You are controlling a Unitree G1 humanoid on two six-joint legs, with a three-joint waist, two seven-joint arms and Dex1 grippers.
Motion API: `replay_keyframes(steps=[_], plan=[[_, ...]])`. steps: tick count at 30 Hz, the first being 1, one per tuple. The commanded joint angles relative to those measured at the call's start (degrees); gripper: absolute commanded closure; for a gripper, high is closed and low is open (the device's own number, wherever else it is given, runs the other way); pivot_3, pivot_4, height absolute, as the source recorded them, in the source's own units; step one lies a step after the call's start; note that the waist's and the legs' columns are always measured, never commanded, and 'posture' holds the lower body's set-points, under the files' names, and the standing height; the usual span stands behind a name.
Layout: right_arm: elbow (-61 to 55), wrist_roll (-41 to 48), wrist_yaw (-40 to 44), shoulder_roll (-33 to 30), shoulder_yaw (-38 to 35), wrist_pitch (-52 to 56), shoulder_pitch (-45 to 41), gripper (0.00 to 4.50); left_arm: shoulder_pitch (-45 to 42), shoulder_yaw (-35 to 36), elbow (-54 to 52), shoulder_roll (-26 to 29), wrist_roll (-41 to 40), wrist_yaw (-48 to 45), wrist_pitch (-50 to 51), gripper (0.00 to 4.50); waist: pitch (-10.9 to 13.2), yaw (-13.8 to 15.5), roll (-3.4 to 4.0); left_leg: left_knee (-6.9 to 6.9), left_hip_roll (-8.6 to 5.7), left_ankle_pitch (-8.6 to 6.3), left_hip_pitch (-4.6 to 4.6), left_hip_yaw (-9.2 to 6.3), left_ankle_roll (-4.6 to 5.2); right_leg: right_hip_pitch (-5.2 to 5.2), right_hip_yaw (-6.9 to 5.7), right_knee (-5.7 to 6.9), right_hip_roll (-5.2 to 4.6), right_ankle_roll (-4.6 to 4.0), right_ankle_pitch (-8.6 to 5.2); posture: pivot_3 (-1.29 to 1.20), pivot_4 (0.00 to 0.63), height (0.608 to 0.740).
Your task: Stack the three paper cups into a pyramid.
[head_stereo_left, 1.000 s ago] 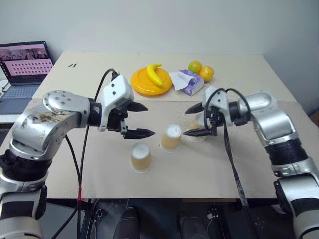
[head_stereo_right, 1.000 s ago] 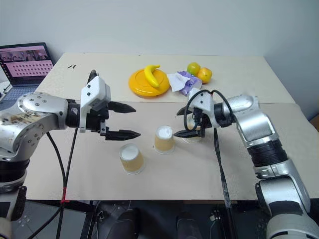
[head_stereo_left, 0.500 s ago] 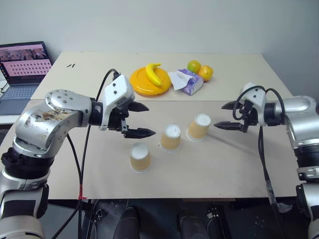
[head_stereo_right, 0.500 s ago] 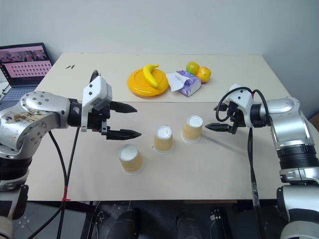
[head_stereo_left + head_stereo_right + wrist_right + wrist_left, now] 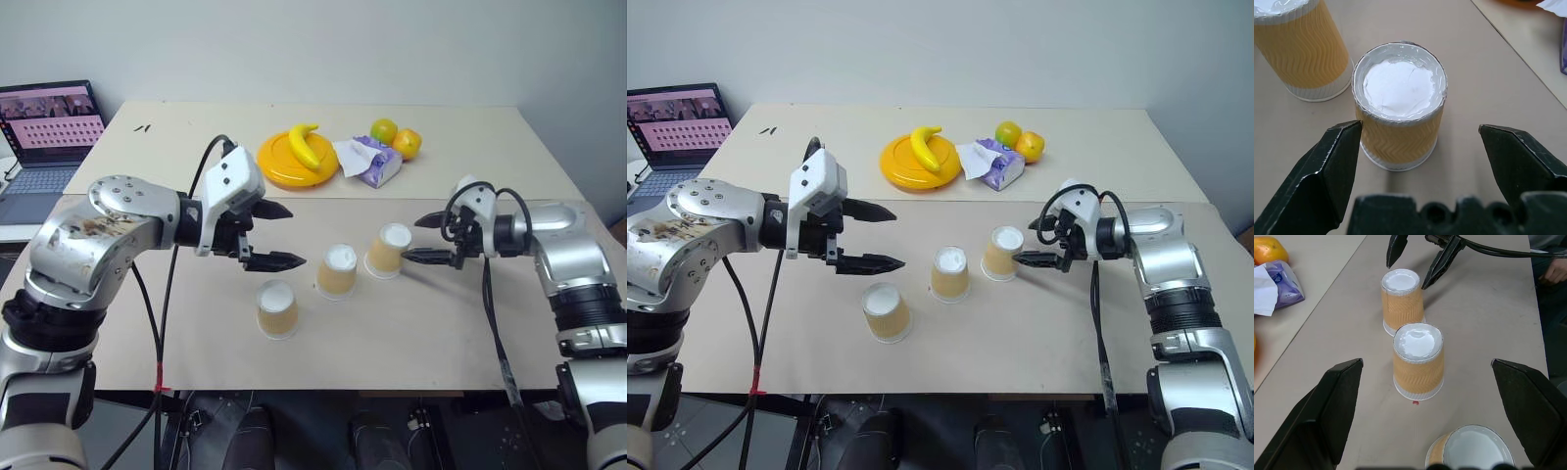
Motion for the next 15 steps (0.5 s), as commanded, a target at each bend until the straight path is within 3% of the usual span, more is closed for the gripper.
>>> replay_keyframes(steps=[1,15], plan=[[0.29,-0.44,0.45,0.45,-0.22,-1.74,-2.93,0.05,-0.98,1.27,-1.38,0.48,-0.21,0.07,-0.43,0.0,0.0,-0.04,0.0,0.0,0.0,0.0,0.0,0.0,0.0,0.0,0.0,0.0,0.0,0.0,0.0,0.0,0.15,0.732],[1.37,-0.66,2.23,3.85,0.96,-1.93,-6.1,0.05,0.24,1.53,-2.39,0.53,-0.45,1.08,-0.2,0.0,0.01,-0.04,0.01,-0.01,0.0,0.0,0.0,0.0,0.0,0.0,0.0,0.0,0.0,-0.01,0.0,0.0,0.15,0.732]])
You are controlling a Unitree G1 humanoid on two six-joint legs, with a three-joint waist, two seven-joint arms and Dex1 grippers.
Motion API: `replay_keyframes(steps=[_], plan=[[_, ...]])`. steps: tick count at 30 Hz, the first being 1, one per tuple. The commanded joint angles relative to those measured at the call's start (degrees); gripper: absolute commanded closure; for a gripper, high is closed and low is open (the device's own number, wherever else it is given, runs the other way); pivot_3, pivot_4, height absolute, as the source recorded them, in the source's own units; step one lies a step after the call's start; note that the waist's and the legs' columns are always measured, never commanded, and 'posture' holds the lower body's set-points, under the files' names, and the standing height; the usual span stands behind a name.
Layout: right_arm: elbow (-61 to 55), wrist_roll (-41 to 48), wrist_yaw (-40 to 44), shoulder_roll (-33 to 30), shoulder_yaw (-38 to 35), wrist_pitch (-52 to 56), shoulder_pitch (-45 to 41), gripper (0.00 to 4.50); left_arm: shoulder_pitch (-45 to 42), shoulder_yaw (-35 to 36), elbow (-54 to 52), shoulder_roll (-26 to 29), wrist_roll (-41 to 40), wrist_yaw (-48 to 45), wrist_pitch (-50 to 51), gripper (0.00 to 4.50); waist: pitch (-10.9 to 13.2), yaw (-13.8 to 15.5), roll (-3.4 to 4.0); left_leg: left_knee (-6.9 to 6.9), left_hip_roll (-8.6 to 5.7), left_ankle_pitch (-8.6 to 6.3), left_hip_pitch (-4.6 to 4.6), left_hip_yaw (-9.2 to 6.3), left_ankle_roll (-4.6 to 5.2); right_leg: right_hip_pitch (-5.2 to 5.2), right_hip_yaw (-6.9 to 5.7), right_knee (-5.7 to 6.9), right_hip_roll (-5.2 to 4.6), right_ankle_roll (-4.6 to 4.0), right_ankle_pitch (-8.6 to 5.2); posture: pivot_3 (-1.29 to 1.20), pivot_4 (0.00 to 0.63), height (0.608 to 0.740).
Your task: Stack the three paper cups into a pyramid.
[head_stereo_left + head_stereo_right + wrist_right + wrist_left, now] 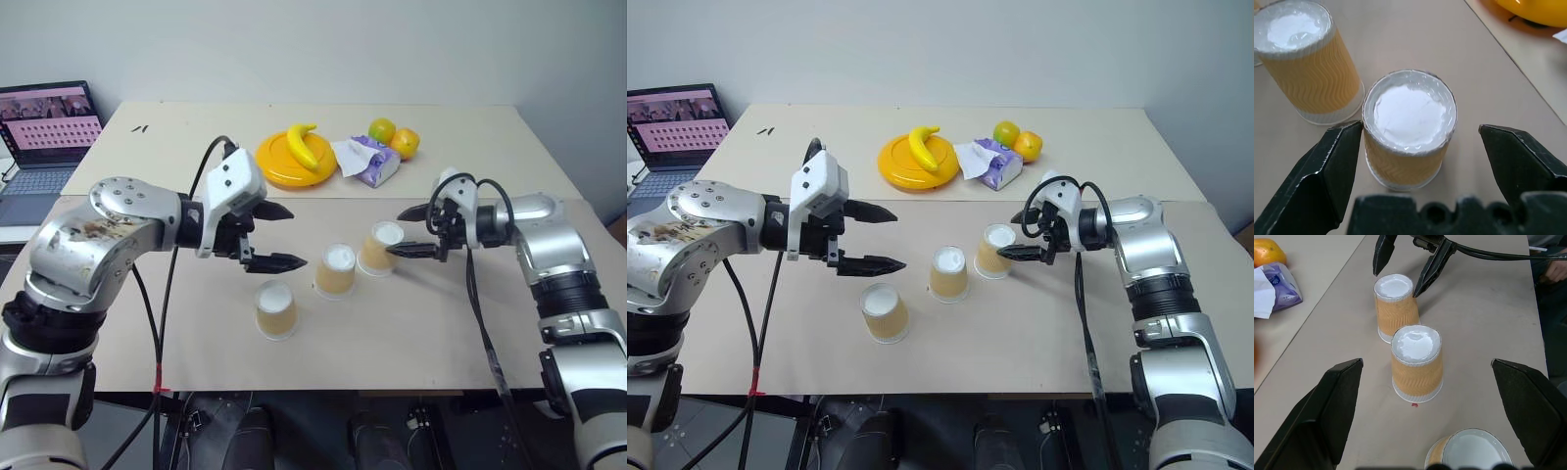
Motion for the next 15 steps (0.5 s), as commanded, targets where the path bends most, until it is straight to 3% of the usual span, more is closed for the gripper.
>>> replay_keyframes(steps=[1,9,12,15], plan=[[-0.18,0.22,0.39,0.55,-0.56,-1.31,-2.15,0.05,-0.14,1.45,-1.44,0.51,-0.07,0.42,-0.47,0.0,0.0,0.0,0.0,0.0,0.0,0.0,0.0,0.0,0.0,0.0,0.0,0.0,0.0,0.0,0.0,0.0,0.15,0.732],[2.25,-0.54,0.62,2.21,0.27,-2.58,-3.15,0.05,0.04,1.61,-1.55,0.66,0.05,0.85,-0.56,0.0,0.0,0.0,0.0,0.0,0.0,0.0,0.0,0.0,0.0,0.0,-0.01,0.0,0.0,0.0,0.0,0.0,0.15,0.732],[2.9,-0.73,0.41,2.69,0.22,-2.75,-3.39,0.69,0.29,1.62,-1.67,0.81,0.1,0.94,-0.69,0.0,0.0,0.0,0.0,0.0,0.0,0.0,0.0,0.0,0.0,0.0,-0.01,0.0,0.0,0.0,0.0,0.0,0.15,0.732],[3.0,-1.04,0.26,3.06,0.19,-3.08,-3.24,1.67,0.28,1.57,-1.71,0.84,0.09,1.04,-0.69,0.0,0.01,0.0,0.01,0.0,0.0,0.0,0.0,0.0,0.0,0.0,-0.01,0.01,0.0,-0.01,0.0,0.0,0.15,0.732]])
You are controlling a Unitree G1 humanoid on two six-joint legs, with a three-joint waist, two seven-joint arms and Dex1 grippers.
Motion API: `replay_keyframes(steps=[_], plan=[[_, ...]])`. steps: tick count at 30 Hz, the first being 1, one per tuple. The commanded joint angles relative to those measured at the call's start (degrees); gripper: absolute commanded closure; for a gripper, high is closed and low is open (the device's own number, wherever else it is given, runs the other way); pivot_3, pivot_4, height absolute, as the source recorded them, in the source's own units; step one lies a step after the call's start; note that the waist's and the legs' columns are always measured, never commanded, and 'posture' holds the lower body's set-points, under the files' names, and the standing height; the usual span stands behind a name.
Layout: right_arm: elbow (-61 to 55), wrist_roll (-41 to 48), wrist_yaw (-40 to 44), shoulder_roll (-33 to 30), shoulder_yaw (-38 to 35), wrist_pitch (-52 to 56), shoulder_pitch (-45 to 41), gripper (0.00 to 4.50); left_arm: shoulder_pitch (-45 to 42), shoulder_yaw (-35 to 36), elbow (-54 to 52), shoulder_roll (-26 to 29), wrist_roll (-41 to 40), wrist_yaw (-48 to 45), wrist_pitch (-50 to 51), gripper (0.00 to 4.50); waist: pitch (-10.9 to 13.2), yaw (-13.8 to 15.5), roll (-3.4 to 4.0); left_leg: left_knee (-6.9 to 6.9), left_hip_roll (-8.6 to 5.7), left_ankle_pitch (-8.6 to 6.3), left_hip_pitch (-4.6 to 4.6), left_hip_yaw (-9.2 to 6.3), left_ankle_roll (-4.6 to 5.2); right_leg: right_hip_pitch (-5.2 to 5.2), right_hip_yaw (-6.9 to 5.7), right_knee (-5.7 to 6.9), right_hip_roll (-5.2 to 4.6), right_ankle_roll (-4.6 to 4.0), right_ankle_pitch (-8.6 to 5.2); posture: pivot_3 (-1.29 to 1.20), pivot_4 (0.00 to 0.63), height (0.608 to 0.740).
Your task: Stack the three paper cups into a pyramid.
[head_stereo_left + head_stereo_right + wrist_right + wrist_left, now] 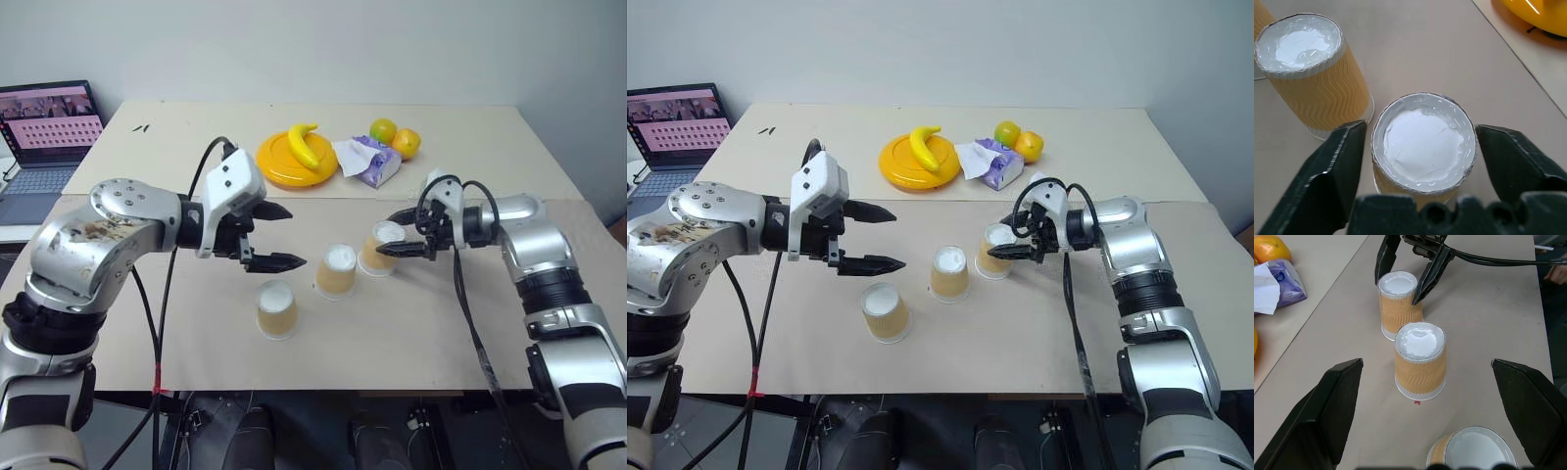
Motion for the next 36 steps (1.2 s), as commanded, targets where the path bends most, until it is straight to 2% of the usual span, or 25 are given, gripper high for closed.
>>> replay_keyframes(steps=[1,7,12,19,28,36], plan=[[-0.71,-0.26,-0.29,0.09,-0.55,-1.78,-1.6,1.67,-0.26,1.52,-1.66,0.74,0.08,0.18,-0.72,0.0,0.0,0.0,0.0,0.0,0.0,0.0,0.0,0.0,0.0,0.0,0.0,0.0,0.0,0.0,0.0,0.0,0.15,0.732],[-1.35,-0.22,-0.15,-0.67,-1.09,-1.51,-1.21,1.67,-0.48,1.18,-1.4,0.45,0.23,0.15,-1.01,0.0,0.0,0.0,0.0,0.0,0.0,0.0,0.0,0.0,0.0,0.0,0.0,0.0,0.0,0.0,0.0,0.0,0.15,0.732],[-5.88,1.27,2.72,-5.37,-2.58,1.18,0.63,1.67,-0.79,0.67,-1.05,0.01,0.29,-0.19,-1.36,0.0,0.12,0.28,0.05,0.0,-0.01,0.0,-0.02,-0.01,0.0,0.0,-0.01,-0.01,-0.01,0.01,0.0,0.0,0.15,0.732],[-18.78,4.83,4.7,-10.2,-3.51,7.36,8.24,1.67,-1.89,-0.77,0.53,-1.38,1.22,-1.09,-2.92,0.0,0.14,0.26,0.04,0.0,-0.01,0.0,-0.02,-0.01,0.0,0.01,-0.01,-0.02,-0.01,0.01,-0.01,0.0,0.15,0.732],[-26.64,7.21,1.9,-9.14,-2.69,12.4,12.15,1.67,-3.09,-1.71,2.22,-1.96,2.59,-2.73,-4.3,0.0,0.15,0.0,0.02,0.02,-0.01,0.0,-0.01,0.0,0.0,0.0,0.01,0.0,0.0,0.02,-0.01,0.0,0.15,0.732],[-29.07,8.0,1.23,-7.34,-0.95,13.71,12.76,1.67,-3.23,-1.83,2.34,-1.88,3.24,-3.04,-4.53,0.0,0.15,0.09,0.02,0.03,-0.01,0.0,-0.01,-0.01,0.0,0.01,0.0,0.0,0.0,0.02,-0.01,0.0,0.15,0.732]])
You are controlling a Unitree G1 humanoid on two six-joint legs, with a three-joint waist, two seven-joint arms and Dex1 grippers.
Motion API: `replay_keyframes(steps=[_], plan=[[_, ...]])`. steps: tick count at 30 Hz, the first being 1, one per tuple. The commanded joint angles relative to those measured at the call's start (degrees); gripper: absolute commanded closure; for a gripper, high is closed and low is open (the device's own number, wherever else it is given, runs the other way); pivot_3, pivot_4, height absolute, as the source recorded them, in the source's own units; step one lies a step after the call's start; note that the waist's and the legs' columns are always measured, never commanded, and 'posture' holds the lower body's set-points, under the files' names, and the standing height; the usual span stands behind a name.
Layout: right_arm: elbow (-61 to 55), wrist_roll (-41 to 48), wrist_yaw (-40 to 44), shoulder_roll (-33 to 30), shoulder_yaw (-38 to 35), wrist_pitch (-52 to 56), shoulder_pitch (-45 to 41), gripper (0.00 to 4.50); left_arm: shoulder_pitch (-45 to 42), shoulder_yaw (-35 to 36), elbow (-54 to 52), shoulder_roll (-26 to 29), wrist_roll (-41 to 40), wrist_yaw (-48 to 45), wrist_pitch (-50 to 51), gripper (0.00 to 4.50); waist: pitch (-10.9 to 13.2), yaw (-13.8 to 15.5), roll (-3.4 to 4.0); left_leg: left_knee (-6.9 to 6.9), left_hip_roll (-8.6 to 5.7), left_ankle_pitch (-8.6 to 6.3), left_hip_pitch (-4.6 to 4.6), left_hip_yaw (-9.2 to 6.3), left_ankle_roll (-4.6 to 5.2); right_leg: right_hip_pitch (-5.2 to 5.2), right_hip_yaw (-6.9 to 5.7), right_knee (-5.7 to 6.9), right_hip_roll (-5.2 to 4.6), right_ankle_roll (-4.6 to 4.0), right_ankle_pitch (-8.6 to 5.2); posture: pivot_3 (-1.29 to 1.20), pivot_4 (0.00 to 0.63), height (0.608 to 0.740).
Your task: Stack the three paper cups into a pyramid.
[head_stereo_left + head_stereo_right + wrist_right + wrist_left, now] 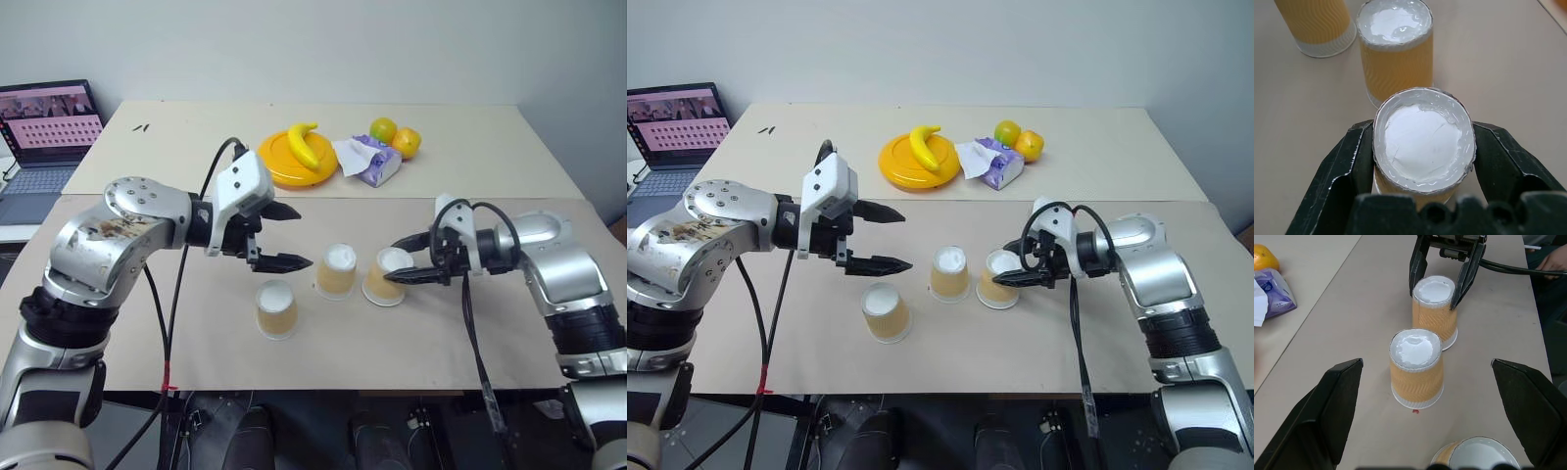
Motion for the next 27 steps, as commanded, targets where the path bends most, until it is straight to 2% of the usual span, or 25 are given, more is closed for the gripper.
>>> replay_keyframes(steps=[1,18,20,23,27], plan=[[-2.42,1.34,-0.03,0.23,-0.37,0.33,-0.22,1.67,-1.76,0.51,-0.53,0.31,0.69,-0.21,-0.77,0.0,0.0,0.0,0.0,0.0,0.0,0.0,0.0,0.0,0.0,0.0,0.0,0.0,0.0,0.0,0.0,0.0,0.15,0.732],[-2.01,0.43,-1.06,1.94,1.55,-1.8,0.54,1.67,-1.61,0.93,-0.66,0.37,1.03,-0.58,-0.51,0.0,0.0,-0.06,0.0,0.0,0.01,0.0,0.01,0.0,0.0,0.0,0.0,0.01,0.01,0.0,0.0,0.0,0.15,0.732],[-2.21,0.57,-0.92,1.84,1.54,-1.79,0.65,0.83,-1.7,0.86,-0.55,0.28,1.07,-0.57,-0.53,0.0,0.0,-0.07,0.0,0.01,0.01,0.0,0.01,0.0,0.0,0.01,0.0,0.01,0.01,0.0,0.0,0.0,0.15,0.732],[-2.56,0.75,-0.79,1.53,1.36,-1.87,0.73,0.06,-1.79,0.77,-0.5,0.19,1.06,-0.61,-0.53,0.0,0.0,-0.02,0.0,0.0,0.01,0.0,0.01,0.0,0.0,0.0,0.0,0.01,0.01,0.0,0.0,0.0,0.15,0.732],[-3.79,0.65,-0.48,-0.1,0.71,-1.85,0.49,0.06,-1.72,0.69,-0.32,0.32,1.18,-0.85,-0.72,0.0,0.0,0.01,0.0,-0.01,0.01,0.0,0.0,0.0,0.0,0.0,-0.01,0.0,0.01,0.0,0.0,0.0,0.15,0.732]])
